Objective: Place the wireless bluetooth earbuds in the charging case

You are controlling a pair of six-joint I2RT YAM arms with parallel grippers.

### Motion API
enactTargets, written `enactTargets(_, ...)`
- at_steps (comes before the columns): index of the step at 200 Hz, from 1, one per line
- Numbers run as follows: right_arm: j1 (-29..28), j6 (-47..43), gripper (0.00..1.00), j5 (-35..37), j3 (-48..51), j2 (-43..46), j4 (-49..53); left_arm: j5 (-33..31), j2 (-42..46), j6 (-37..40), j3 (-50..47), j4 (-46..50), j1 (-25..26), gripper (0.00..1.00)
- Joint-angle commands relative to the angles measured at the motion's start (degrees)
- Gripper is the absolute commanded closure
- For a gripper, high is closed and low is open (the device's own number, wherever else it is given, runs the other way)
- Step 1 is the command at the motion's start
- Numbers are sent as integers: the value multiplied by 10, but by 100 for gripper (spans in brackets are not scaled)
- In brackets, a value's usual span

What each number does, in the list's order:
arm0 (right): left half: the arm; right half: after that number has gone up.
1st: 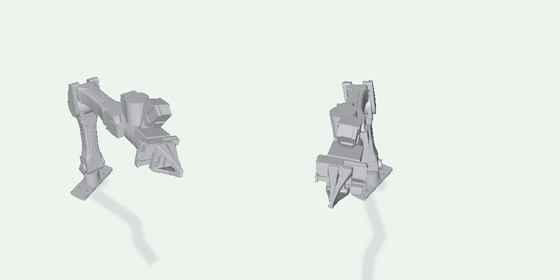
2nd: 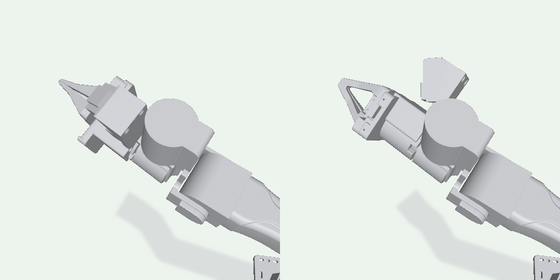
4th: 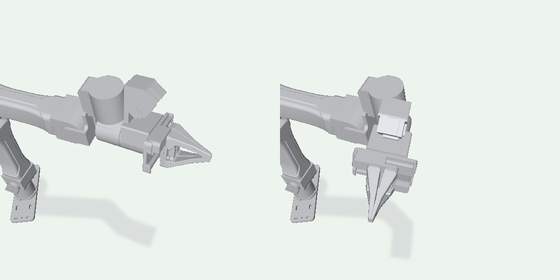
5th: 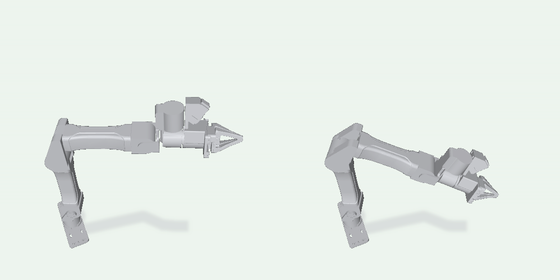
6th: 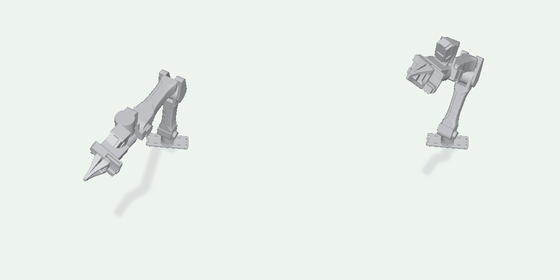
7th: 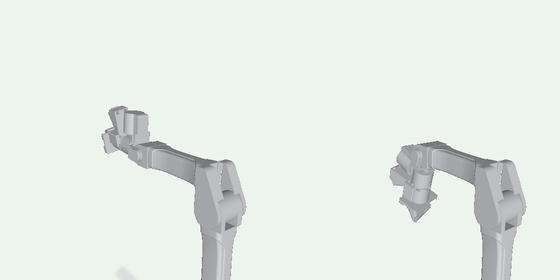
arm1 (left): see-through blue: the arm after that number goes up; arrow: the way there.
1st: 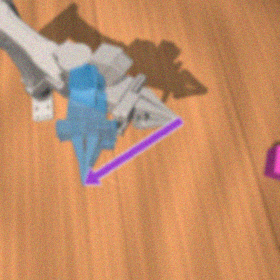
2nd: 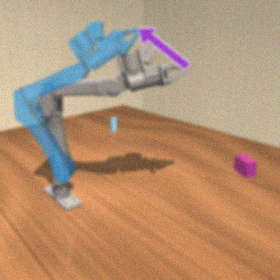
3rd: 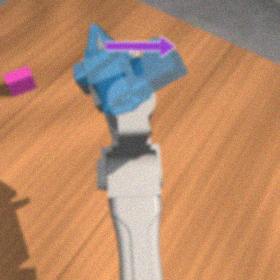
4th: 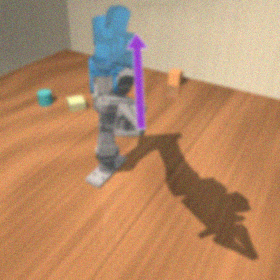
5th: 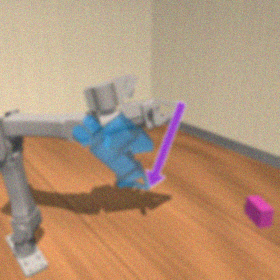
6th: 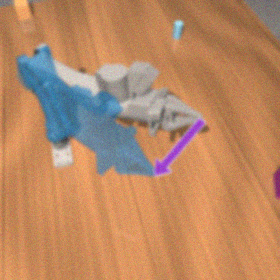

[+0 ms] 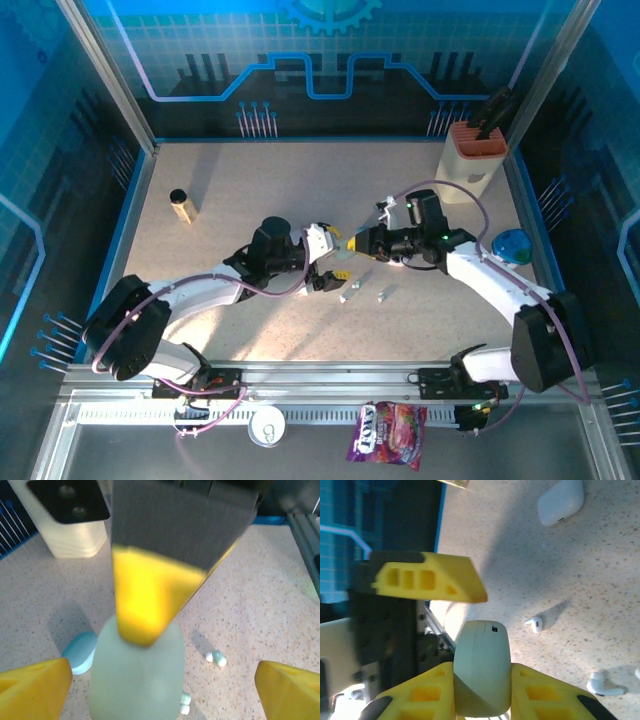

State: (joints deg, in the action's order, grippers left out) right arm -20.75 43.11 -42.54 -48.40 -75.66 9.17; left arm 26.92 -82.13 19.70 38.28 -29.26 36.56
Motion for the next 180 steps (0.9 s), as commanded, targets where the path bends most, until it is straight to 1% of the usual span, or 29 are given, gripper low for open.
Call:
enactTargets(1, 23, 69, 79, -61, 26, 48, -67, 20, 11, -109, -36, -182, -6, 3)
enactTargets(18, 41, 132, 80, -91, 48, 76, -130, 32, 15, -174, -48, -263, -5, 7)
enactTargets(30, 51, 187, 80, -114, 64, 89, -189, 39, 18, -197, -46, -300, -4, 9)
enactTargets(44, 57, 251, 80, -129, 82, 102, -268, 40, 15, -199, -41, -323, -1, 9)
enactTargets(70, 58, 341, 82, -133, 106, 114, -369, 47, -2, -188, -36, -356, -1, 9)
enactTargets(78, 58, 378, 84, -136, 115, 111, -416, 49, -12, -191, -37, -383, -1, 11)
enactTargets(94, 58, 457, 85, -143, 131, 99, -513, 59, -40, -202, -41, -454, -1, 17)
enactTargets(105, 59, 497, 86, -141, 138, 94, -561, 53, -58, -221, -42, -507, -1, 20)
enactTargets(114, 59, 516, 87, -140, 142, 92, -577, 52, -61, -225, -36, -504, 0, 22)
enactTargets(134, 58, 531, 91, -133, 147, 96, -581, 49, -66, -220, -32, -510, 1, 22)
enactTargets(156, 56, 541, 92, -129, 149, 98, -585, 50, -69, -215, -29, -511, 1, 24)
enactTargets(166, 55, 543, 92, -129, 149, 98, -586, 52, -71, -215, -27, -511, 1, 26)
enactTargets(180, 54, 541, 92, -133, 150, 96, -585, 55, -72, -217, -24, -511, 1, 33)
